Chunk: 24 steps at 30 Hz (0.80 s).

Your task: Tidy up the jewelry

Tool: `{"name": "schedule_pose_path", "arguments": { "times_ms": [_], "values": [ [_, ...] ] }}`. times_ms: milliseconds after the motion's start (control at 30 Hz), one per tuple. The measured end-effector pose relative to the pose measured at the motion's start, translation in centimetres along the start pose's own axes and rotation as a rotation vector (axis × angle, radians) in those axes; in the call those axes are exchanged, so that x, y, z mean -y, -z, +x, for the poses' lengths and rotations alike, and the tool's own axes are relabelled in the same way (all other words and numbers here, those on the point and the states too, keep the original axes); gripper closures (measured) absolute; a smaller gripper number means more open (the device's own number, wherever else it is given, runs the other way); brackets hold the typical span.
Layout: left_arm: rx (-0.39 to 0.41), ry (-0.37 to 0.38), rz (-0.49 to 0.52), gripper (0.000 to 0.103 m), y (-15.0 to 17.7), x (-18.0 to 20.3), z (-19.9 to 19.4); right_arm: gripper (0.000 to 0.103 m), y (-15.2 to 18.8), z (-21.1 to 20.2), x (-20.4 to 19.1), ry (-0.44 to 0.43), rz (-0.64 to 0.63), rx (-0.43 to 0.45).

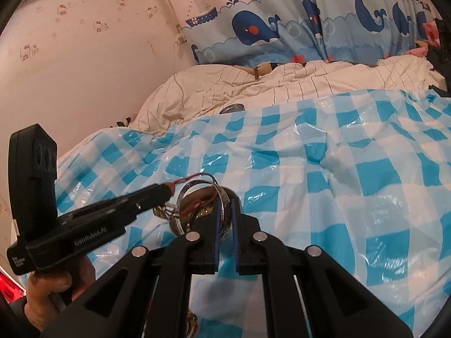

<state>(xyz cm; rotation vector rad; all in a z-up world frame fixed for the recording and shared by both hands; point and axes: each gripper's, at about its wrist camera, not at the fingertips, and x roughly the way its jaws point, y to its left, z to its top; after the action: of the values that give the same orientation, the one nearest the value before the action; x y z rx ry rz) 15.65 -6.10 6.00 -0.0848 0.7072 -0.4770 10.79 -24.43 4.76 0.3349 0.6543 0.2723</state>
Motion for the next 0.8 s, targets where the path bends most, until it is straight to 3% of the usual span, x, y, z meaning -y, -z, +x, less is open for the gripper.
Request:
{"name": "schedule_pose_path", "arguments": {
  "times_ms": [233, 467, 533, 600, 800],
  "values": [
    [-0.029, -0.016, -0.014, 0.089, -0.1, -0.7, 1.3, 0.095, -0.4, 2.1, -0.7, 0.029, -0.031, -0.019],
    [-0.050, -0.141, 0.045, 0.088, 0.7, -0.8, 0.7, 0.094, -0.4, 6.4, -1.6, 0.059, -0.077, -0.102],
    [-0.042, -0.163, 0.063, 0.088, 0.8, -0.9, -0.1, 0.090, 0.0, 7.3, -1.4, 0.065, -0.071, -0.138],
    [-0.036, -0.180, 0.083, 0.088, 1.1, -0.9, -0.6, 0.074, 0.2, 6.8, -1.3, 0.073, -0.064, -0.122],
    [-0.020, -0.211, 0.130, 0.088, 1.8, -0.2, -2.9, 0.073, 0.4, 3.7, -1.8, 0.048, -0.056, -0.093]
  ]
}}
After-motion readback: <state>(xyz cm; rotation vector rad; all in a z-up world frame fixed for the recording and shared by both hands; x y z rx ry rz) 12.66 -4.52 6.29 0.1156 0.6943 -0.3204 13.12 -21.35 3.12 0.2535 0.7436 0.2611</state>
